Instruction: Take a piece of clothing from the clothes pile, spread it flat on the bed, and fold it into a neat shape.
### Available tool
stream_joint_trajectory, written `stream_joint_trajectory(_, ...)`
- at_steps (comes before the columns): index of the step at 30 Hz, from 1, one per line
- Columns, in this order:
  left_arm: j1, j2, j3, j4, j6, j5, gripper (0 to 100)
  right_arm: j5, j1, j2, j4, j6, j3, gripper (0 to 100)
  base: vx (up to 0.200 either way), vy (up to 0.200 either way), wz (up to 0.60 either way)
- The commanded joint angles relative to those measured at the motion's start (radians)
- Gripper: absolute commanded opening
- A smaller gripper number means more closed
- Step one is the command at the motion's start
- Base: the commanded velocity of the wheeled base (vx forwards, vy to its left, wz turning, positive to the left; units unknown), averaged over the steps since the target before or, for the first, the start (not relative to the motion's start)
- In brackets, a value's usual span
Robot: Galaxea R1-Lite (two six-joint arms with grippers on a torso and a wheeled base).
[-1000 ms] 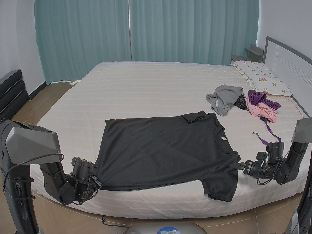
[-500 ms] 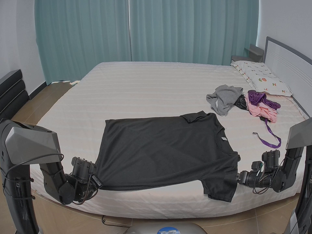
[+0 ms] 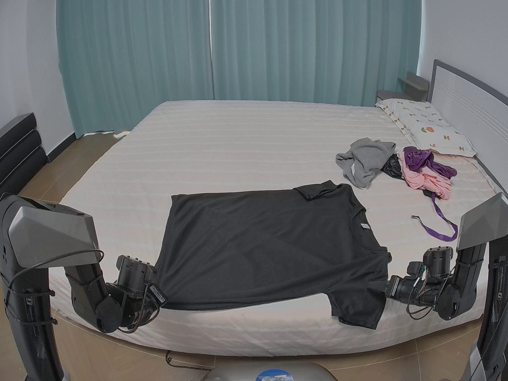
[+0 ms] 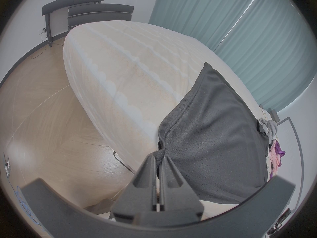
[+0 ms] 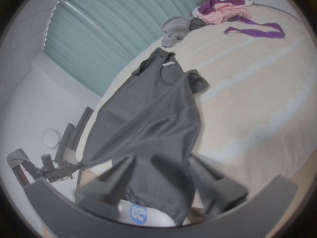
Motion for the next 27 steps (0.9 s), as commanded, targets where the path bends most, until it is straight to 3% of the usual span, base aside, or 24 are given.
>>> stream_joint_trajectory(1, 0.0, 0.001, 0.0, 0.0, 0.0, 0.0, 0, -0.009, -0.003, -0.017, -0.002, -0.007, 0.032, 0, 0.0, 0.0, 0.0)
stream_joint_trajectory(17, 0.032, -0.073, 0.018, 0.005, 0.008, -0.032, 0, 0.001, -0.103, -0.114, -0.005, -0.083, 0.215, 0, 0.0, 0.0, 0.0)
stream_joint_trajectory(27, 0.043, -0.081, 0.046, 0.007, 0.042, -0.043, 0, 0.023, -0.111, -0.151, -0.007, -0.128, 0.319, 0, 0.0, 0.0, 0.0)
